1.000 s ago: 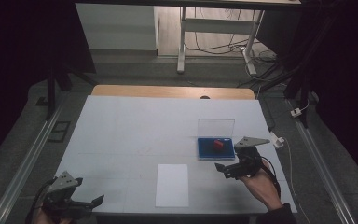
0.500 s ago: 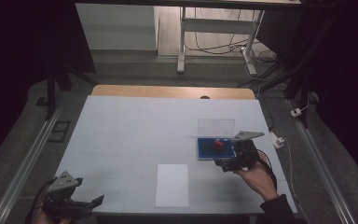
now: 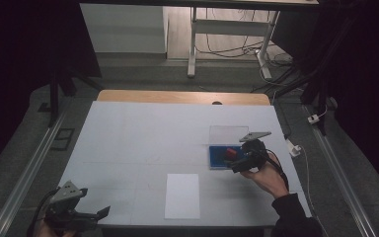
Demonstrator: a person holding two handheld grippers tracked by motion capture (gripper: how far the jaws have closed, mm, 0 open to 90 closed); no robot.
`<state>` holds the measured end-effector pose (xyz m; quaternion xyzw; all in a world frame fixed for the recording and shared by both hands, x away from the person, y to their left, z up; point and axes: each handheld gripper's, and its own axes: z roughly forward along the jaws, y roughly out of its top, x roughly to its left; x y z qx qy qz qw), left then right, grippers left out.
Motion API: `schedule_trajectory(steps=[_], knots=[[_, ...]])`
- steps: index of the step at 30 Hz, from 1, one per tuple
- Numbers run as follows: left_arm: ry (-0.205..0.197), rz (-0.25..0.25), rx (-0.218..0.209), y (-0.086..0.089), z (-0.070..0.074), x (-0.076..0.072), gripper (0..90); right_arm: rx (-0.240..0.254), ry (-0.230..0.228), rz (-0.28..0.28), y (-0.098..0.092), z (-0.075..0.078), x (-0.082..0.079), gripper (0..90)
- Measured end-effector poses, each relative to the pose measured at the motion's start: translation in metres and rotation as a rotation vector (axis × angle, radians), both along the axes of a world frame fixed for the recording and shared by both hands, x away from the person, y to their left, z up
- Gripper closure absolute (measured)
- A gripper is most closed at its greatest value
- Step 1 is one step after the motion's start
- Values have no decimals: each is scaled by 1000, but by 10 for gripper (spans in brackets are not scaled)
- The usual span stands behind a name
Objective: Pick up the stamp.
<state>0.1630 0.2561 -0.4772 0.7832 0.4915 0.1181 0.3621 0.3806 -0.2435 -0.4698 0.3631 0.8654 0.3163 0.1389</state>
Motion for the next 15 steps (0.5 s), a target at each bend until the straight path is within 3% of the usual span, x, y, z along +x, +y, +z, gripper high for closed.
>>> schedule_trajectory(steps=[5,6,8,11,13,14,15], knots=[[5,4,-9,1,0,0,15,-25,8,16,3,-4,10,0],[5,5,-8,1,0,0,15,-50,0,33,4,-6,14,24],[5,2,-7,1,0,1,15,-53,2,41,5,-6,15,56],[9,5,-13,1,0,1,15,-62,5,79,6,-6,21,240],[9,4,-12,1,0,1,15,-54,13,87,6,-6,22,285],[9,4,-13,1,0,1,15,-41,22,108,5,-5,25,391],[9,4,-13,1,0,1,15,-41,26,122,5,-4,26,424]])
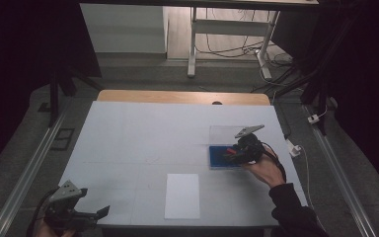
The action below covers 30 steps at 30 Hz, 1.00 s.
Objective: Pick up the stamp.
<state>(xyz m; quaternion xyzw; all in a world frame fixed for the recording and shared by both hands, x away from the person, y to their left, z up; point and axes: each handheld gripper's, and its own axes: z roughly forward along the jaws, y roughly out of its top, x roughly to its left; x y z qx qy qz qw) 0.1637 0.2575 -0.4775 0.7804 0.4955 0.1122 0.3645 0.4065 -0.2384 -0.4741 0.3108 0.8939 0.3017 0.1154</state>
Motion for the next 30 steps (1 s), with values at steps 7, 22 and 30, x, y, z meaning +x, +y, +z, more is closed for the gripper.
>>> schedule_trajectory(steps=[7,22,30], knots=[[-2,-7,3,0,0,0,15,-27,27,29,1,-1,4,596],[-1,-9,5,-1,0,0,16,-31,-1,36,0,3,4,802],[-12,-23,12,-2,1,-2,17,-11,-6,9,-3,8,-3,801]])
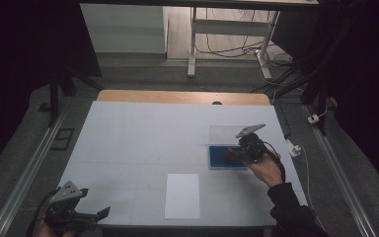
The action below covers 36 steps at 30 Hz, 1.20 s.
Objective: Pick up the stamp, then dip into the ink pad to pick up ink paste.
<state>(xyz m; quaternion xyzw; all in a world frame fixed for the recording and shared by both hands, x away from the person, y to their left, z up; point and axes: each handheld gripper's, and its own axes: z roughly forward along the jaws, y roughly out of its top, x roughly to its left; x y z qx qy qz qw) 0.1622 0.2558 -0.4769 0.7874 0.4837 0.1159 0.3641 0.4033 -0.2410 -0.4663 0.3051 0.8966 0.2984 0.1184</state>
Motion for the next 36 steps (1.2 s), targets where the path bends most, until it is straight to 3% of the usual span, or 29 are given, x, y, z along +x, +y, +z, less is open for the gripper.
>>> schedule_trajectory(steps=[2,14,27,36], knots=[[-1,-2,5,-1,0,0,20,36,3,-21,-2,4,-3,801],[-2,-1,-5,0,0,0,21,95,16,-47,-8,12,-10,801],[-2,-2,-1,0,0,0,23,52,-3,-15,-2,14,-10,800],[3,-1,1,-1,0,0,27,29,-6,-41,4,5,-5,801]])
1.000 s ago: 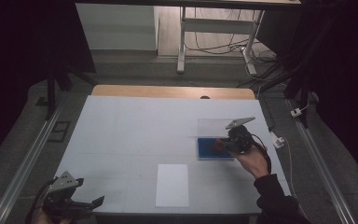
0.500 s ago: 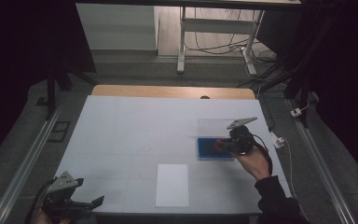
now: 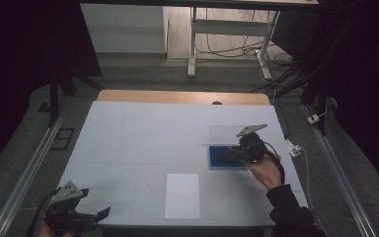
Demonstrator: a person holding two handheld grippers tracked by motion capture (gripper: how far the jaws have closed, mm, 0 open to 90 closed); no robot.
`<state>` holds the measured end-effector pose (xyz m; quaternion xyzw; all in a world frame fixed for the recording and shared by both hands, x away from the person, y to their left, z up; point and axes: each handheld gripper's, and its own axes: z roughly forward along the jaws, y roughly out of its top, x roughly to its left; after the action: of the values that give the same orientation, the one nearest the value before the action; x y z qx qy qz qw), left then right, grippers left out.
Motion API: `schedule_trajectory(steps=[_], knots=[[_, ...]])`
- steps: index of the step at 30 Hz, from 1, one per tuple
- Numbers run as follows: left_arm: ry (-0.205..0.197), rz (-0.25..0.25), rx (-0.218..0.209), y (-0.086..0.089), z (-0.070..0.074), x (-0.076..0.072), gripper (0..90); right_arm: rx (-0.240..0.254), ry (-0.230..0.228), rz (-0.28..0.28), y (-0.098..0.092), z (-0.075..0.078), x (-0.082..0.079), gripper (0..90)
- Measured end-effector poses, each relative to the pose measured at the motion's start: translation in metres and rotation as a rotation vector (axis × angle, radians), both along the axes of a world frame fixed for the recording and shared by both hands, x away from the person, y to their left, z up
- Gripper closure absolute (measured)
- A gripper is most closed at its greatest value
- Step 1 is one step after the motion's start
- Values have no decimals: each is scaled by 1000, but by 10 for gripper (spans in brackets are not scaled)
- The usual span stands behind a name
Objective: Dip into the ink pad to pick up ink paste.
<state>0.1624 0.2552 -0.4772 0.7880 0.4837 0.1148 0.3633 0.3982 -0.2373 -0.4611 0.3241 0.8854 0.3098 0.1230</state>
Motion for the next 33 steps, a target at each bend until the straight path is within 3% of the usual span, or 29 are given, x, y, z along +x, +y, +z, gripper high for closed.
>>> schedule_trajectory(steps=[12,21,24,25,30,33], knots=[[2,-5,5,0,0,0,30,-55,9,0,3,-14,7,801],[2,-6,9,-1,0,0,29,-19,28,-33,1,-17,7,805],[1,-6,11,-1,0,0,28,-42,7,-31,6,-17,4,806],[2,-6,12,-1,0,0,28,-74,-17,-20,11,-17,1,805],[2,-8,16,-2,0,1,28,-145,-55,-7,20,-16,-4,806],[2,-7,15,-2,0,1,28,-114,-36,-16,16,-17,-2,807]])
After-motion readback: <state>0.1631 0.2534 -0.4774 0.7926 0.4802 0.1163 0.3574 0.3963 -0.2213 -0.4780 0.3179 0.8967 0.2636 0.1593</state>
